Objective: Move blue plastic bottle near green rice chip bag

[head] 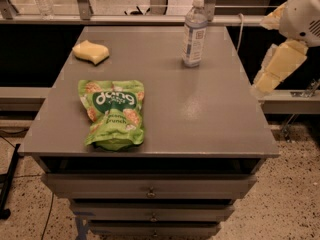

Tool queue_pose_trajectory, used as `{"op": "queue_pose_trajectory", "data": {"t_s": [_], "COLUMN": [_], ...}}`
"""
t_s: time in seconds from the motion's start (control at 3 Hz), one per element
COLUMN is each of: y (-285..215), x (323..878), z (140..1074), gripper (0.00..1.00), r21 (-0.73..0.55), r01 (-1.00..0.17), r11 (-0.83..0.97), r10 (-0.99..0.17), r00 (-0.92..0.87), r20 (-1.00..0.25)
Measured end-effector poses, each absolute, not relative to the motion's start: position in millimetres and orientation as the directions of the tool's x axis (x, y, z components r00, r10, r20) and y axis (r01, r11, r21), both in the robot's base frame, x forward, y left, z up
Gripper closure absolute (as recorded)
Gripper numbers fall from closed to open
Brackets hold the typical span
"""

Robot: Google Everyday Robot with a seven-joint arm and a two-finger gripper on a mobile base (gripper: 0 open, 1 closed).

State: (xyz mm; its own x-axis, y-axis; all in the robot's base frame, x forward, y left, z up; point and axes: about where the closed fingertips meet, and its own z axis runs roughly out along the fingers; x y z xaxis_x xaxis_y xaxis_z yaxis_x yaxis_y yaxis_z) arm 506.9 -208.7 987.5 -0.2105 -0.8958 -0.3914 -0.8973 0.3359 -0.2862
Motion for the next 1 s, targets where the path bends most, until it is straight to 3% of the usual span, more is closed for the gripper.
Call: {"op": "queue_pose_trajectory", "data": {"t_s": [0.33,1.0], "y": [-198.6,-196.8], "x": [543.7,553.7], "z": [981.1,986.4], "gripper": [0.00,0.00], "r21": [-0.283,-0.312], "r01": [-0.863,-0.846], "r11": [0.418,0.432], "r10": [-0.833,-0.824], "r00": [-0.239,-0.229], "r20": [-0.500,-0.519]}}
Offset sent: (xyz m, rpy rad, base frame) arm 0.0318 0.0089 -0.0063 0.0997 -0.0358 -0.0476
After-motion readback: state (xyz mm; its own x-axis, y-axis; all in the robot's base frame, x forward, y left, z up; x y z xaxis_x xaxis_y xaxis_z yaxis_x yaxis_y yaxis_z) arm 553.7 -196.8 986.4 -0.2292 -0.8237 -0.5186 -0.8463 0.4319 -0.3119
